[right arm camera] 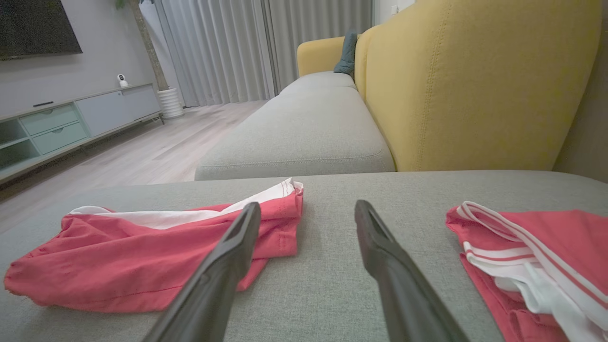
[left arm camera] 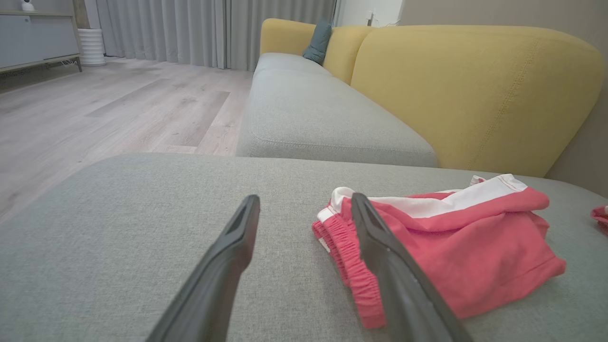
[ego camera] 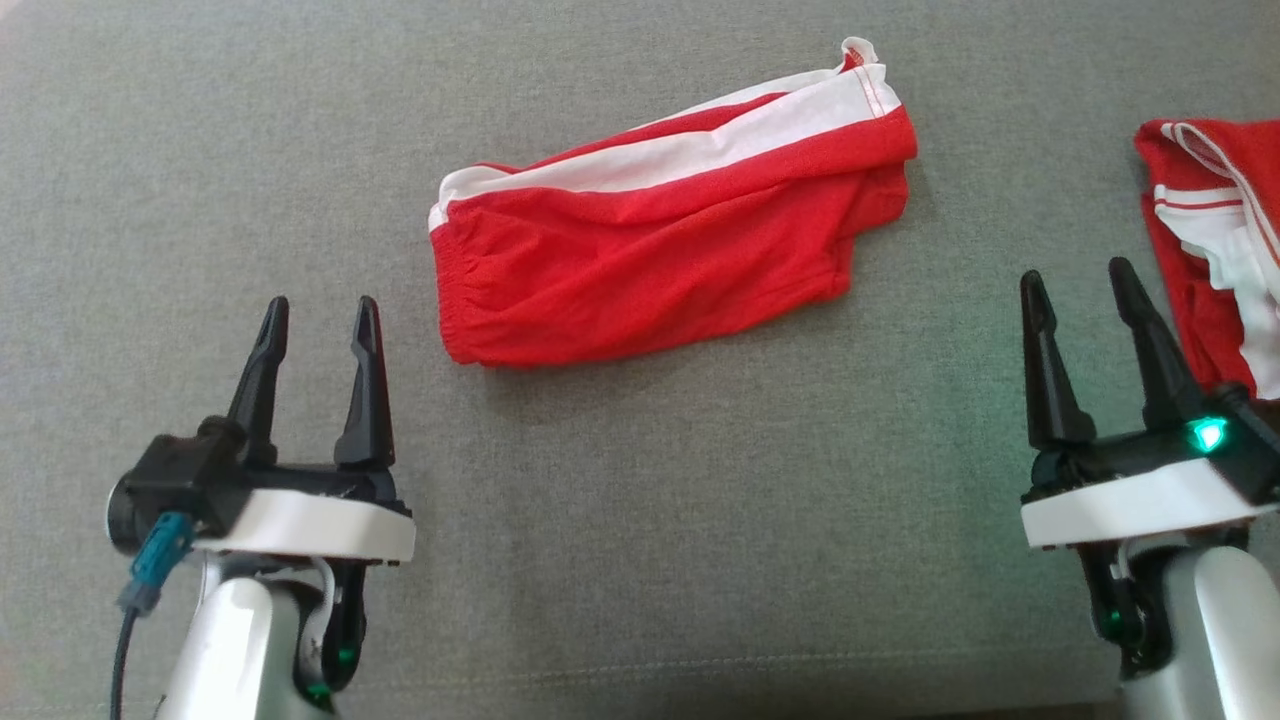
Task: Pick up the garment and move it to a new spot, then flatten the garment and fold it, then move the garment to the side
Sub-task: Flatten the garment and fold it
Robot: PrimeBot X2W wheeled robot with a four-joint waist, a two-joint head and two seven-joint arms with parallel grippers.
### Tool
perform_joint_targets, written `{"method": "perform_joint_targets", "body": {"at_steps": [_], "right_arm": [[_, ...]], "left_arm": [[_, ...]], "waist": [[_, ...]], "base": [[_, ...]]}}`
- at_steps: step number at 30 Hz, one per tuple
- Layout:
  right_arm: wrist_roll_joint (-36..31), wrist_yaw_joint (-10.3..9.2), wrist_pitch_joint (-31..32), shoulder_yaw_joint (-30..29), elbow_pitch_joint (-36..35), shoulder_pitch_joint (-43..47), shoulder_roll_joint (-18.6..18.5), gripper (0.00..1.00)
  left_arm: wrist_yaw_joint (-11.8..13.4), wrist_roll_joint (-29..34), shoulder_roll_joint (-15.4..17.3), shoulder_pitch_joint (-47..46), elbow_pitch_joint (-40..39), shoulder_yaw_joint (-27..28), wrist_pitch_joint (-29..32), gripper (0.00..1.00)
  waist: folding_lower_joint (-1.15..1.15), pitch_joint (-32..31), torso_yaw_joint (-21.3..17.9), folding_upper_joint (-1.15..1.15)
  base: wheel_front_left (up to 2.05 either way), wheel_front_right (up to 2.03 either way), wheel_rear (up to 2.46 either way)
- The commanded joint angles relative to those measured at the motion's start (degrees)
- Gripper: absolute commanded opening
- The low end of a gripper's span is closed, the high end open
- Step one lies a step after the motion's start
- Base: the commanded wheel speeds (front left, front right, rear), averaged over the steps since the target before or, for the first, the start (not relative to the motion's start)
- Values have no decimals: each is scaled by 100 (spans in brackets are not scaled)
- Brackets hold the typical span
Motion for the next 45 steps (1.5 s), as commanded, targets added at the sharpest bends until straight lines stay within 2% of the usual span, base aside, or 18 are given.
{"method": "perform_joint_targets", "body": {"at_steps": [1, 16, 27, 33, 38, 39, 40, 41, 45], "right_arm": [[-40, -5, 32, 70, -237, 22, -10, 100], [-5, -5, 141, 2, -178, -146, -79, 100], [138, -5, 309, 255, 1286, -1588, -364, 100], [339, -5, 794, 657, 2265, -2284, -317, 100], [655, -5, 1249, 925, 2708, -2615, -161, 100], [742, -5, 1356, 957, 2760, -2656, -122, 84], [782, -5, 1418, 988, 2780, -2699, -114, 28], [835, -5, 1458, 982, 2790, -2721, -91, 0], [915, -5, 1451, 856, 2679, -2651, -59, 0]], "left_arm": [[-33, 68, 26, -64, -200, 209, -29, 100], [-93, 152, -64, -197, -243, 260, -29, 100], [-287, 156, -198, -677, -217, 117, -29, 100], [-351, 155, -253, -808, -128, 74, -29, 100], [-363, 162, -275, -843, -98, 101, -29, 100], [-363, 165, -278, -849, -96, 106, -29, 100], [-363, 170, -281, -854, -95, 111, -29, 100], [-364, 174, -283, -856, -95, 116, -29, 100], [-375, 190, -289, -855, -101, 135, -29, 100]], "waist": [[0, 4, 7, 0], [0, 174, 93, 0], [0, 856, 514, 0], [0, 974, 673, 0], [0, 983, 694, 0], [0, 980, 692, 0], [0, 975, 687, 0], [0, 966, 679, 0], [0, 919, 646, 0]], "base": [[0, 0, 0], [0, 0, 0], [0, 0, 0], [0, 0, 0], [0, 0, 0], [0, 0, 0], [0, 0, 0], [0, 0, 0], [0, 0, 0]]}}
